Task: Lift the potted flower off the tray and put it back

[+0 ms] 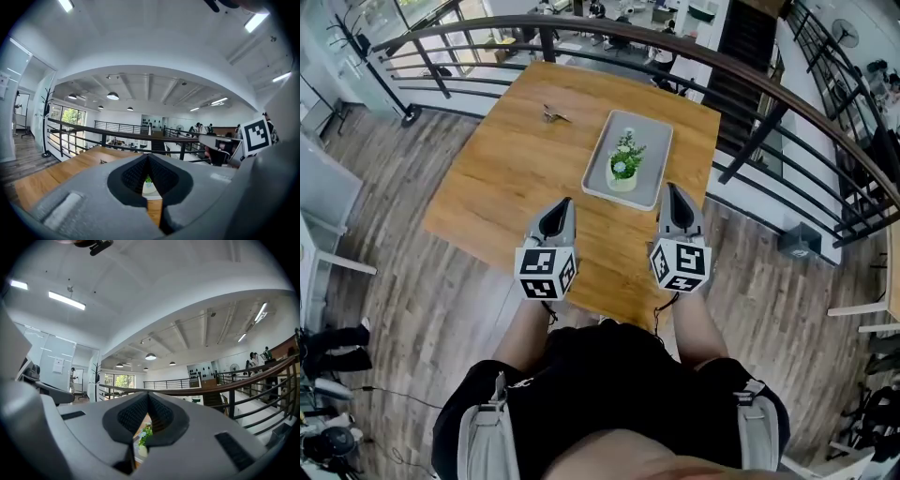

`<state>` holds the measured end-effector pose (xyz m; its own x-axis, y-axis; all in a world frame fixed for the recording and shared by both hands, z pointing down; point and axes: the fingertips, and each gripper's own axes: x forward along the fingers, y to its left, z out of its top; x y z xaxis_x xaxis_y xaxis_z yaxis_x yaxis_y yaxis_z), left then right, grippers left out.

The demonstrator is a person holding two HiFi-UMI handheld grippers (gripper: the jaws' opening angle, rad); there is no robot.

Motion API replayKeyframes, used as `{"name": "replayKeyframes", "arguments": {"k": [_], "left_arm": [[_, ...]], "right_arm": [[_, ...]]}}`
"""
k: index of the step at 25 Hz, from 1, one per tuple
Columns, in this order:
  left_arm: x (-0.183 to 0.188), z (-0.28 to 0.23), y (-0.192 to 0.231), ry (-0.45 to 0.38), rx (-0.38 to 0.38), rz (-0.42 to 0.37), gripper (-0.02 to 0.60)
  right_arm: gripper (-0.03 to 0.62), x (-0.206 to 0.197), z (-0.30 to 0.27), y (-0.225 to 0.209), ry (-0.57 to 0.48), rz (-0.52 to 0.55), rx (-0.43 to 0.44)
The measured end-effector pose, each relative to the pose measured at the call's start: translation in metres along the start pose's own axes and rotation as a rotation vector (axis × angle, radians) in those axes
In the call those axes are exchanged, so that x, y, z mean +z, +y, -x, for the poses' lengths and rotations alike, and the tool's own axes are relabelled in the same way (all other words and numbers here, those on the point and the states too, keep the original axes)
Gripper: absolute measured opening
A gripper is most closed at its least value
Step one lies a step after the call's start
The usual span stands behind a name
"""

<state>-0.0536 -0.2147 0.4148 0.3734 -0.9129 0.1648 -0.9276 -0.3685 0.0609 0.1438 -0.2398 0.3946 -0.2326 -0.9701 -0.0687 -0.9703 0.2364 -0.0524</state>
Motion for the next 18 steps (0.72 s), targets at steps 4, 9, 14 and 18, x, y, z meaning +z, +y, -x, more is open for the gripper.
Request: {"name": "replayKeyframes", "arguments": {"k": [4, 9, 14, 18], "left_arm": [[-0.007, -0.025, 0.004, 0.035, -0.022, 0.000, 0.012], [-0.007, -0.037, 0.020, 0.057, -0.070, -0.022, 0.012], [-0.003, -0.044, 0.021, 0.050, -0.097, -0.025, 0.012], [-0.005, -0.044, 0.024, 0.053, -0.111, -0.022, 0.012]], "right_arm": [[-0.003, -0.015, -0.025, -0.010, 0.030, -0.020, -0.019], [-0.003, -0.017, -0.041, 0.004, 0.024, -0.028, -0.038], [-0.003, -0.018, -0.040, 0.001, -0.004, -0.012, -0.066], [0.233, -0.011, -0.047, 0.011, -0.068, 0.001, -0.021]]}}
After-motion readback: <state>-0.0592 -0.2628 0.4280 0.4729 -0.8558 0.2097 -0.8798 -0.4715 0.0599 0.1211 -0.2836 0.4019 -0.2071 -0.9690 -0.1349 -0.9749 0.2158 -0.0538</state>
